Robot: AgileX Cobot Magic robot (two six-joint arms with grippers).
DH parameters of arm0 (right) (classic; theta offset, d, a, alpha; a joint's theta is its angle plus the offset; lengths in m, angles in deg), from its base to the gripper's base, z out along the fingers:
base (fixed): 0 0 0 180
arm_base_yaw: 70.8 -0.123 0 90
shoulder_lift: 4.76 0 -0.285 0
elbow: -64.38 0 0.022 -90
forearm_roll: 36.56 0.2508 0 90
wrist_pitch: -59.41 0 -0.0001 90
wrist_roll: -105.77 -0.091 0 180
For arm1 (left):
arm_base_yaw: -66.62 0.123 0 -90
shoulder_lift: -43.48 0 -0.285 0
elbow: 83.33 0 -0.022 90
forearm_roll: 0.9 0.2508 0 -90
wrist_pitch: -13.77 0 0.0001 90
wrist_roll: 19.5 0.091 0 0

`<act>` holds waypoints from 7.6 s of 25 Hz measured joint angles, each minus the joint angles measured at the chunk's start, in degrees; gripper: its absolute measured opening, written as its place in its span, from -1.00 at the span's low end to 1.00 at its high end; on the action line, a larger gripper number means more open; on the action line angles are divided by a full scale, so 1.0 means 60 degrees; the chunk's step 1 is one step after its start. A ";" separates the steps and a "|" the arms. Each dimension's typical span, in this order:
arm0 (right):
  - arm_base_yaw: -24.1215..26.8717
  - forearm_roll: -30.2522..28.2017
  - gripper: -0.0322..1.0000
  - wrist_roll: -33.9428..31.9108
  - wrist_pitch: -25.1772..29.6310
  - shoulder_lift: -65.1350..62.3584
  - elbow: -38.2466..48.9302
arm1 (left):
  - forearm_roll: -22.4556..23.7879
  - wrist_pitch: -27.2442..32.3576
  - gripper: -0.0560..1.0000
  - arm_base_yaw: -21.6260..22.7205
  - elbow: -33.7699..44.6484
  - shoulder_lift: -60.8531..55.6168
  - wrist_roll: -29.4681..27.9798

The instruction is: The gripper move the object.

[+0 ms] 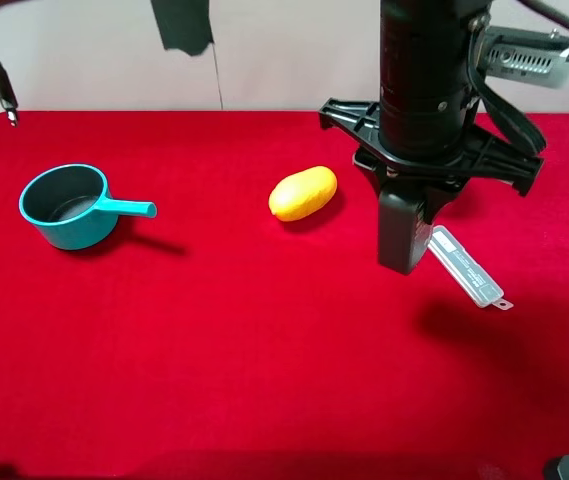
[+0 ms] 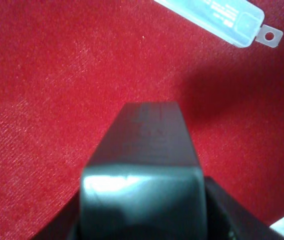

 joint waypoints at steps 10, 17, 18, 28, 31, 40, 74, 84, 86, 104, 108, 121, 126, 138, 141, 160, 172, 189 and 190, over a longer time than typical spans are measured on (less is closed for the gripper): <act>0.0000 0.0076 0.41 0.0000 0.0000 0.0000 0.0000 | 0.0010 -0.0052 -0.10 -0.0007 0.0000 0.0365 -0.0442; 0.0000 0.0076 0.41 0.0000 0.0000 0.0000 0.0000 | 0.0020 -0.0259 -0.10 -0.0032 0.0000 0.0665 -0.0643; 0.0000 0.0076 0.41 0.0000 0.0000 0.0000 0.0000 | 0.0029 -0.0322 -0.10 -0.0062 0.0000 0.0733 -0.0691; 0.0000 0.0104 0.41 0.0000 0.0000 0.0000 0.0000 | 0.0477 -0.0928 -0.10 -0.0355 0.0000 0.0997 -0.1412; 0.0000 0.0104 0.41 0.0000 0.0000 0.0000 0.0000 | 0.0887 -0.0962 -0.10 -0.0355 0.0000 0.0998 -0.1726; 0.0000 0.0104 0.41 0.0000 0.0000 0.0000 0.0000 | 0.1279 -0.1341 -0.10 -0.0355 0.0000 0.0998 -0.2185; 0.0000 0.0209 0.41 0.0000 -0.0008 0.0000 0.0000 | 0.1022 -0.1138 -0.10 -0.0461 -0.1328 0.2470 -0.2282; 0.0000 0.0209 0.41 0.0000 -0.0008 0.0000 0.0000 | 0.0818 -0.1190 0.09 -0.0461 -0.1353 0.2470 -0.2273; 0.0000 0.0209 0.41 0.0000 -0.0008 0.0000 0.0000 | 0.0804 -0.1203 0.21 -0.0461 -0.1364 0.2470 -0.2240; 0.0000 0.0209 0.41 0.0000 -0.0008 0.0000 0.0000 | 0.0631 -0.1135 0.43 -0.0469 -0.1364 0.2060 -0.1819; 0.0000 0.0209 0.41 0.0000 -0.0008 0.0000 0.0000 | 0.0586 -0.0826 0.43 -0.0469 -0.1384 0.1822 -0.1819; 0.0000 0.0244 0.41 0.0000 -0.0008 0.0000 0.0000 | 0.0579 0.0006 0.43 -0.0469 -0.2022 0.1022 -0.1249; 0.0000 0.0244 0.41 0.0000 -0.0008 0.0000 0.0000 | 0.0579 0.0017 0.43 -0.0469 -0.2490 0.0833 -0.0766; 0.0000 0.0304 0.41 0.0000 -0.0008 0.0000 0.0000 | 0.1165 0.0028 0.43 -0.0469 -0.2550 -0.0138 -0.0074; 0.0000 0.0314 0.41 0.0000 -0.0008 0.0000 0.0000 | 0.1486 0.0028 0.43 -0.0469 -0.2550 -0.0405 0.0185; 0.0000 0.0394 0.41 0.0000 -0.0016 0.0000 0.0000 | 0.3692 0.0012 0.43 -0.0469 -0.1521 -0.1738 0.1812; 0.0000 0.0495 0.41 0.0000 -0.0016 0.0000 0.0000 | 0.4132 0.0010 0.43 0.0099 0.2121 -0.4067 0.2052; 0.0000 0.0495 0.41 0.0000 -0.0025 0.0000 0.0000 | 0.4035 0.0002 0.43 0.0233 0.7692 -0.8603 0.1816; 0.0000 0.0495 0.41 0.0000 -0.0025 0.0000 0.0000 | 0.4022 0.0002 0.43 0.0233 0.7992 -0.8941 0.1782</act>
